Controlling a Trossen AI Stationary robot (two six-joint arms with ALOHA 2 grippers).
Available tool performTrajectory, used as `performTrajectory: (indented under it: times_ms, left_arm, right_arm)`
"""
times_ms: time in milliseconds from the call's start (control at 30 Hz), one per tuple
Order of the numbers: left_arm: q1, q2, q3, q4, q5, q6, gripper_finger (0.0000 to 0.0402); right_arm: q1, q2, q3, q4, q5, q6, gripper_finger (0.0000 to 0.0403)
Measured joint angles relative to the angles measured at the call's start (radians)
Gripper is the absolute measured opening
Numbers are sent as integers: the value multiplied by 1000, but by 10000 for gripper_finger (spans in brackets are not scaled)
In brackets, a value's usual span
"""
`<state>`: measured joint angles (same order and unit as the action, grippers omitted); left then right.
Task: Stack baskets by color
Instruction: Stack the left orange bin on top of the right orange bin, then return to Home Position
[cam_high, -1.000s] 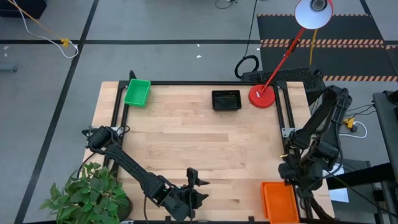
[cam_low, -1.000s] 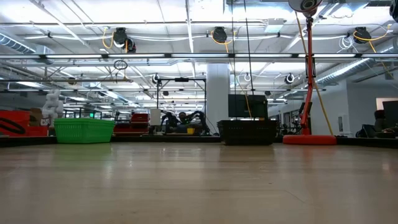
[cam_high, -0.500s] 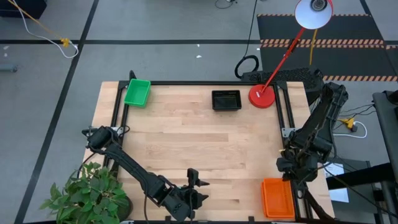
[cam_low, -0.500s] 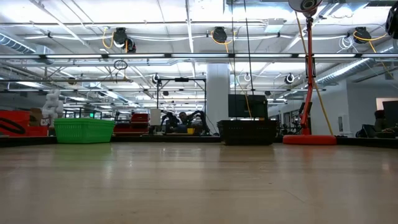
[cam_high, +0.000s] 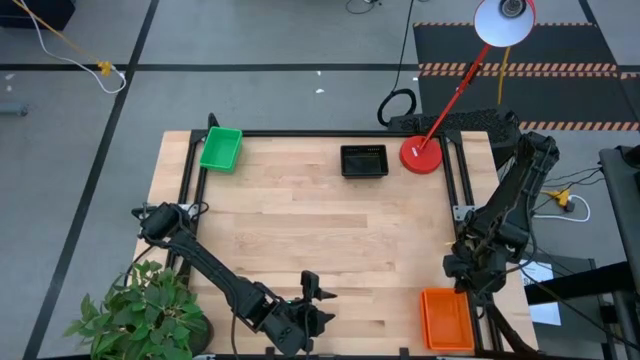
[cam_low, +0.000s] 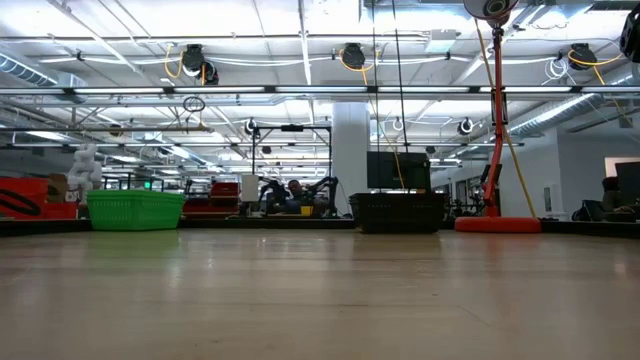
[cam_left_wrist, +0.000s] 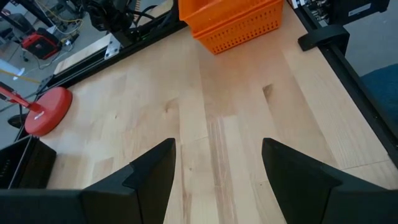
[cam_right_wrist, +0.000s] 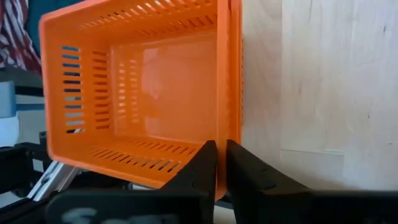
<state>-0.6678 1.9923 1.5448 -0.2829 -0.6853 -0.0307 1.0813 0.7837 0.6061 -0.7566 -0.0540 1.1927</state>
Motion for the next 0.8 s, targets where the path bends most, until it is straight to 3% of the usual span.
performTrajectory:
  times_ms: [333,500,800]
  left_arm:
    - [1,0,0,0,0,0,241]
    - [12,0,0,2,11,0,241]
    - [34,-1,1,21,-9,24,241]
  right_arm:
    - [0,0,-11,5,7,27,47]
    - [-11,0,-11,7,59,17,47]
    - [-77,7,61,49,210,-185,47]
